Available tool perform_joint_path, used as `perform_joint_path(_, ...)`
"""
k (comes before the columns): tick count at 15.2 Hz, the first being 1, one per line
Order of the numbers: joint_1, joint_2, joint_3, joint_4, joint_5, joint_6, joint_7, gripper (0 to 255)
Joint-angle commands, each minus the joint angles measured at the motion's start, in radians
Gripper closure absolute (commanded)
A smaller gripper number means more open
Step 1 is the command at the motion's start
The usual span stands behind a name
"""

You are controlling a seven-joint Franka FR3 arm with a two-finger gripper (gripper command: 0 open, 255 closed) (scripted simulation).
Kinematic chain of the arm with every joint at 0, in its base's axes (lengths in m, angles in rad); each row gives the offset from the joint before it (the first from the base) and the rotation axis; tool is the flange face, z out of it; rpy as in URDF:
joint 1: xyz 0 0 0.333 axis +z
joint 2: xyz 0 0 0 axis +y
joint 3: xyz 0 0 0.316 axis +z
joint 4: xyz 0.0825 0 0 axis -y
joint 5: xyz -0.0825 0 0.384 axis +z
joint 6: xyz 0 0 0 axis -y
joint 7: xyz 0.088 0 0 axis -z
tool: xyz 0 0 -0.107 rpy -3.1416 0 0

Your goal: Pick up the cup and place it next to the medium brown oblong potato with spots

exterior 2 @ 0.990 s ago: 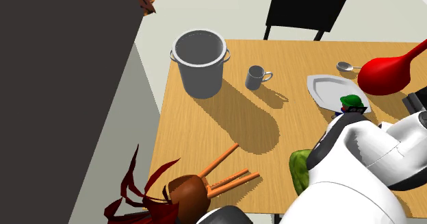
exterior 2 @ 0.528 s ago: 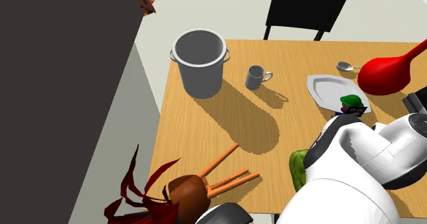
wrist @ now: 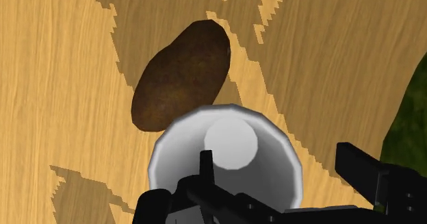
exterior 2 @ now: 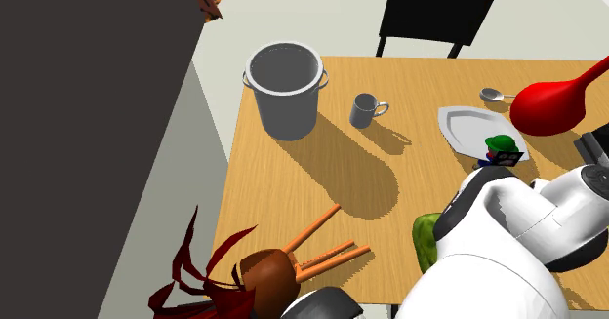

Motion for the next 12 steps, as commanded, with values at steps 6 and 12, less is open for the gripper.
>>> perform_joint_path(6, 0.025, -0.071, -0.017, 0.026, -0.03, -0.094, 0.014, 0)
perform_joint_path(12, 0.025, -0.071, -0.017, 0.026, -0.03, -0.094, 0.014, 0)
